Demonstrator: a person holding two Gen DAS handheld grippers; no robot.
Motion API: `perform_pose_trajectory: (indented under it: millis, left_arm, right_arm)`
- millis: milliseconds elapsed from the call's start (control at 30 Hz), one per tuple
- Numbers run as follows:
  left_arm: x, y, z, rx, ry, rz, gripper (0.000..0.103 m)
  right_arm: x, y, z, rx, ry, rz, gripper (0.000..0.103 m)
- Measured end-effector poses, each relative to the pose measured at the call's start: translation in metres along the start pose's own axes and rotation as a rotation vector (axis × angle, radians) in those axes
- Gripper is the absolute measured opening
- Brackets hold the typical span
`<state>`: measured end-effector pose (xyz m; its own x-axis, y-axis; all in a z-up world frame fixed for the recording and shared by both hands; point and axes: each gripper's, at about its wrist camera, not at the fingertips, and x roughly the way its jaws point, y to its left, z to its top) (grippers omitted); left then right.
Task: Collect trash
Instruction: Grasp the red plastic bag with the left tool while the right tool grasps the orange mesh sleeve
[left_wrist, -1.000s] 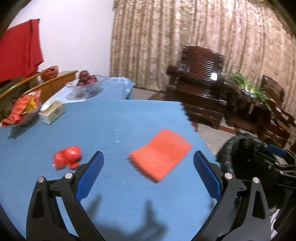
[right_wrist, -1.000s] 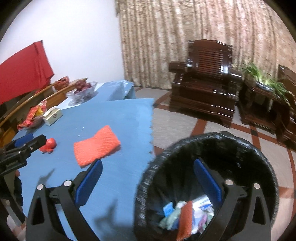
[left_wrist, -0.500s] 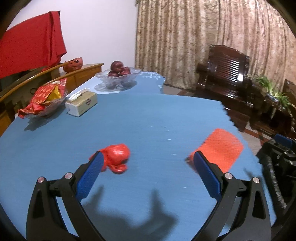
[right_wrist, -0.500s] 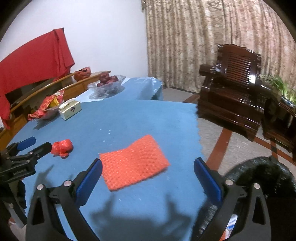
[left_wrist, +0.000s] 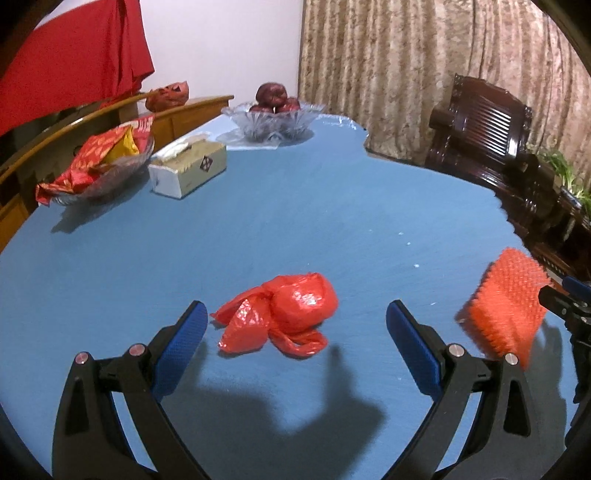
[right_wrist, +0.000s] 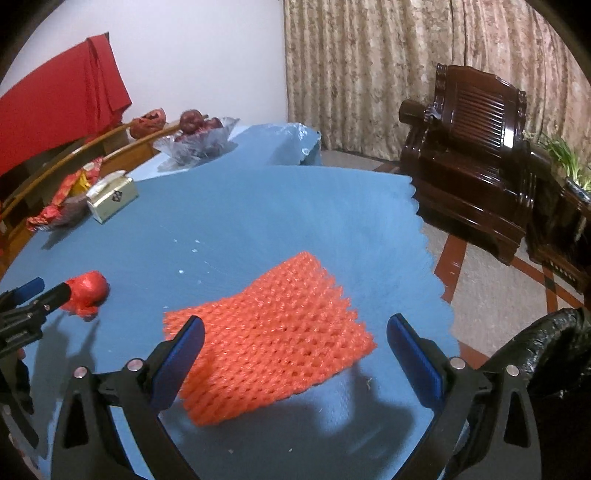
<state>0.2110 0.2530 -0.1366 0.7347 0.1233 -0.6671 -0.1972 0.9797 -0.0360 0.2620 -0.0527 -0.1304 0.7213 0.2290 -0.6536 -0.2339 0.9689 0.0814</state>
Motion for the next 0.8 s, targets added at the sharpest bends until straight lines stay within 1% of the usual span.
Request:
perform_pose_trajectory:
  millis: [133,333,567,600,633,667,800]
  left_arm:
    - [0.019,0.005,0.000,-0.010,0.037,-0.002,0.095]
    - [0.037,0.000,0.001,0.010,0.072,0.011,0.095]
    - [0.052,-0.006,0.002,0.022,0.114,-0.009,0.094]
    - [0.053,-0.006,0.003,0.022,0.118,-0.012,0.092]
    - [0.054,-0.007,0.002,0.023,0.123,-0.017,0.084]
    - [0.055,-0.007,0.002,0.024,0.131,-0.027,0.075]
    - [0.058,-0.009,0.001,0.025,0.147,-0.043,0.068]
  right_arm:
    - [0.010,0.000,-0.001,0.003,0.011,-0.010,0.097]
    - [0.024,-0.003,-0.002,0.003,0.042,-0.018,0.097]
    - [0.034,-0.005,-0.004,0.012,0.080,0.005,0.097]
    - [0.033,-0.004,-0.004,0.010,0.080,0.016,0.097]
    - [0.033,-0.004,-0.004,0.007,0.080,0.021,0.095]
    - [0.033,-0.003,-0.005,0.001,0.080,0.027,0.092]
    - [0.033,0.000,-0.007,-0.003,0.090,0.052,0.084]
